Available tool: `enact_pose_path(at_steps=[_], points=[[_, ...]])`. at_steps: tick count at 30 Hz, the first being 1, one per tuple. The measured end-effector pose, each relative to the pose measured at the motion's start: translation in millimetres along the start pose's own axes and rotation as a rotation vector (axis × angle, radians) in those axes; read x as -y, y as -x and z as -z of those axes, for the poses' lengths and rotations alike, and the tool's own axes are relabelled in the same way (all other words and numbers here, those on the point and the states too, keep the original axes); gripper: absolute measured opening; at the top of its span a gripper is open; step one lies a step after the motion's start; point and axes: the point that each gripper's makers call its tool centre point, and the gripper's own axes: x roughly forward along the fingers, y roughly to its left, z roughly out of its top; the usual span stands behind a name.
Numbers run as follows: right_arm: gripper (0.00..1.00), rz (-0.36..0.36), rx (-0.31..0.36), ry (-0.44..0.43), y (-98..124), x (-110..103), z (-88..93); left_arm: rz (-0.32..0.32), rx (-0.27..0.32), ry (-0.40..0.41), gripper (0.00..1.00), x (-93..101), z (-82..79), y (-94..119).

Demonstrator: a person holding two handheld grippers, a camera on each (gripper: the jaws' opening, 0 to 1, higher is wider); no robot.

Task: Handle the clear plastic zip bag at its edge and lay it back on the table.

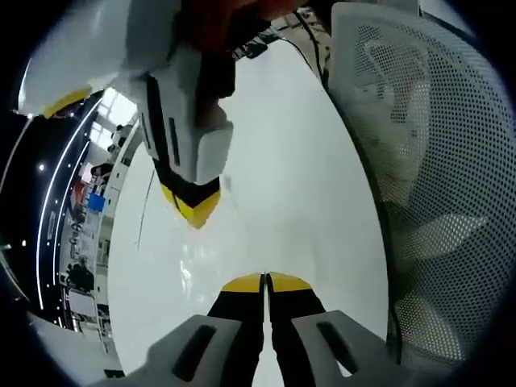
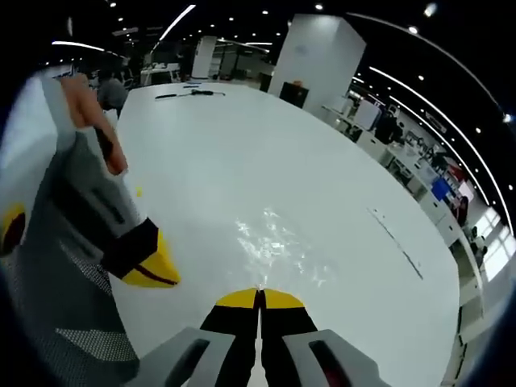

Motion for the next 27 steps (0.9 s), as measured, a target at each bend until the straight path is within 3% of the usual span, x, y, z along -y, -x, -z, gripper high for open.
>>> enact_pose_path(at_steps=[15, 18, 27], points=[[0.0, -0.102, -0.053, 0.025, -5, -28, 17.5, -0.027, -0.014, 0.047, 0.0, -12.3, 5.9, -12], [0.05, -0.093, -0.039, 0.025, 1, -25, 18.5, -0.013, -0.014, 0.012, 0.0, -7.8, 6.6, -19], [0.08, 0.004, 0.053, -0.136, 34, -14, 30.7, -0.011, -0.028, -0.041, 0.0, -11.6, 15.0, -39]])
